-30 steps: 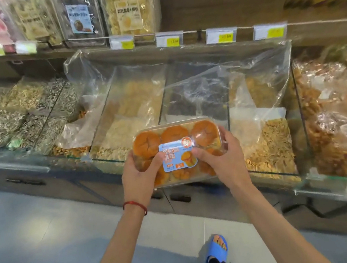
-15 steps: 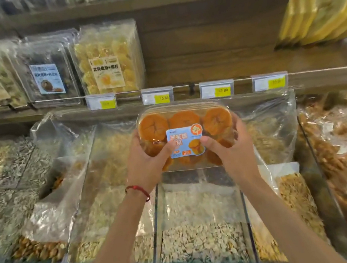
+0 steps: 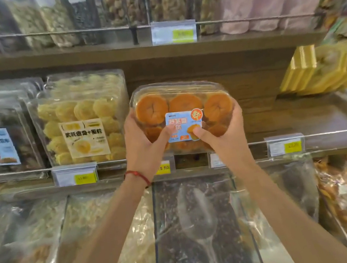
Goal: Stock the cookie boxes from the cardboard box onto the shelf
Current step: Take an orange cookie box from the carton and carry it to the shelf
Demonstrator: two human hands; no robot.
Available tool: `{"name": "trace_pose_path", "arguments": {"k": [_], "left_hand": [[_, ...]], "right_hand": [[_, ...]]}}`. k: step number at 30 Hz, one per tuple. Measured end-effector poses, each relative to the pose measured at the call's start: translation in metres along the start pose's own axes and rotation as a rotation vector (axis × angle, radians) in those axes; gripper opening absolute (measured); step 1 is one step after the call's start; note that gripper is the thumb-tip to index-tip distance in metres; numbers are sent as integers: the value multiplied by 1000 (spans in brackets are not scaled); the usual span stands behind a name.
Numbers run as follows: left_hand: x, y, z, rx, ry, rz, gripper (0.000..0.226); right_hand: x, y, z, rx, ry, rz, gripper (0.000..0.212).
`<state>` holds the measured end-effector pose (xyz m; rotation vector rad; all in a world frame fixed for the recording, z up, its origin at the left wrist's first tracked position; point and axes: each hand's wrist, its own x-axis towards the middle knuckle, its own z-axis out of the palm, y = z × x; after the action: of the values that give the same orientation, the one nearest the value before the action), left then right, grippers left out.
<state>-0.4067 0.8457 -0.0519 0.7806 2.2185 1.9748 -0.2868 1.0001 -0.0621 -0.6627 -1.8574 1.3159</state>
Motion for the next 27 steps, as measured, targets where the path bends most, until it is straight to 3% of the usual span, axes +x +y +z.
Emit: {"name": "trace_pose_path", "arguments": {"k": [9, 15, 24, 27], "left_hand": [[90, -53, 41, 79, -13, -113, 112], [108, -71, 50, 81, -16, -141, 85], [103, -66, 49, 87, 44, -165, 84], [97, -64, 48, 100, 102, -177, 79]], "right_hand": [[97, 42, 31, -56, -76, 37, 108], [117, 60, 52, -93, -44, 40, 101], [108, 65, 59, -39, -36, 9, 104], [107, 59, 60, -71, -38, 9, 97]]}}
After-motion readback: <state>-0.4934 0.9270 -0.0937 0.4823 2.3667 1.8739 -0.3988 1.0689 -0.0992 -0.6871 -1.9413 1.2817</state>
